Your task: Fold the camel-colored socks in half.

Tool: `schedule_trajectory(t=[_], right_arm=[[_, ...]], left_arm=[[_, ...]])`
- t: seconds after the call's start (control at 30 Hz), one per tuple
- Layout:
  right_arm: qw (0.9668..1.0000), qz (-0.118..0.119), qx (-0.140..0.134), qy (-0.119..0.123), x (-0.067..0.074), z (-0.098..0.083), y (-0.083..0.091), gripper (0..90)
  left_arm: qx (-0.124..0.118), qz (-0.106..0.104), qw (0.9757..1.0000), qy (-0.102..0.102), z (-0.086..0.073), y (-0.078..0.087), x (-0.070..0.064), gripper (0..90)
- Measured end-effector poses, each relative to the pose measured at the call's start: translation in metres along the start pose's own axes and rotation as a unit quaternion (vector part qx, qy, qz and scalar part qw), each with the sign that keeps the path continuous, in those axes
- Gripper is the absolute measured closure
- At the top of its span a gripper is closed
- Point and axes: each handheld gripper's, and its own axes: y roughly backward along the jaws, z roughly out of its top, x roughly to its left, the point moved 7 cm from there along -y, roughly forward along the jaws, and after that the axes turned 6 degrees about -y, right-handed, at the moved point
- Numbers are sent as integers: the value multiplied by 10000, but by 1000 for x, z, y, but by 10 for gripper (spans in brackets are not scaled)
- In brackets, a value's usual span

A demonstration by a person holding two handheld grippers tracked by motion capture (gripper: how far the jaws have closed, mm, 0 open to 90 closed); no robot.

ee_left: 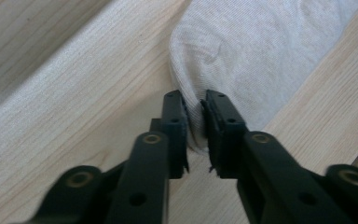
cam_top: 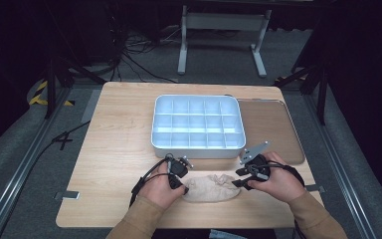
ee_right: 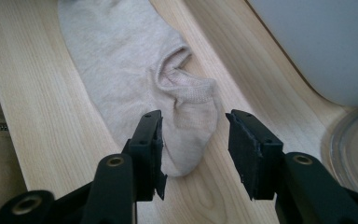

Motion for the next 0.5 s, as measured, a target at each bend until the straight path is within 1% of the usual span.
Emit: schedule_trajectory(t=[0.03, 0.07, 0.1, 0.13, 0.17, 0.2, 0.23, 0.3, 0.33, 0.37, 0.4, 0.5], right_arm=[[10000, -9, 8, 14, 1, 0, -1, 570], [10000, 42, -23, -32, 3, 1, -2, 580], [10000, 42, -23, -32, 3, 1, -2, 580], [9999, 0, -149, -83, 4, 5, -5, 610], [9998, 18, -190, -66, 5, 7, -7, 632], [9996, 78, -269, -34, 9, 10, -9, 675], [9996, 78, -269, -34, 9, 10, -9, 675], [9991, 147, -397, 35, 15, 15, -12, 731], [9986, 215, -468, 156, 23, 18, -15, 777], [9986, 215, -468, 156, 23, 18, -15, 777], [9981, 236, -517, 219, 26, 20, -16, 802], [9964, 252, -612, 530, 38, 26, -23, 850]], left_arm=[[-73, 20, 10000, -50, 2, 0, 0, 820], [-109, 21, 9999, -91, 3, 2, -1, 835], [-109, 21, 9999, -91, 3, 2, -1, 839], [-234, -15, 9997, -81, 6, 6, -2, 842], [-234, -15, 9997, -81, 6, 6, -2, 844], [-357, -6, 9993, -97, 8, 11, -3, 845], [-357, -6, 9993, -97, 8, 11, -3, 846], [-418, -2, 9991, -88, 9, 15, -3, 847], [-415, -15, 9991, -67, 8, 16, -3, 848], [-415, 0, 9991, -68, 8, 16, -2, 848], [-412, -2, 9991, -65, 8, 18, -2, 848], [-422, -62, 9991, -13, 7, 20, -3, 848]])
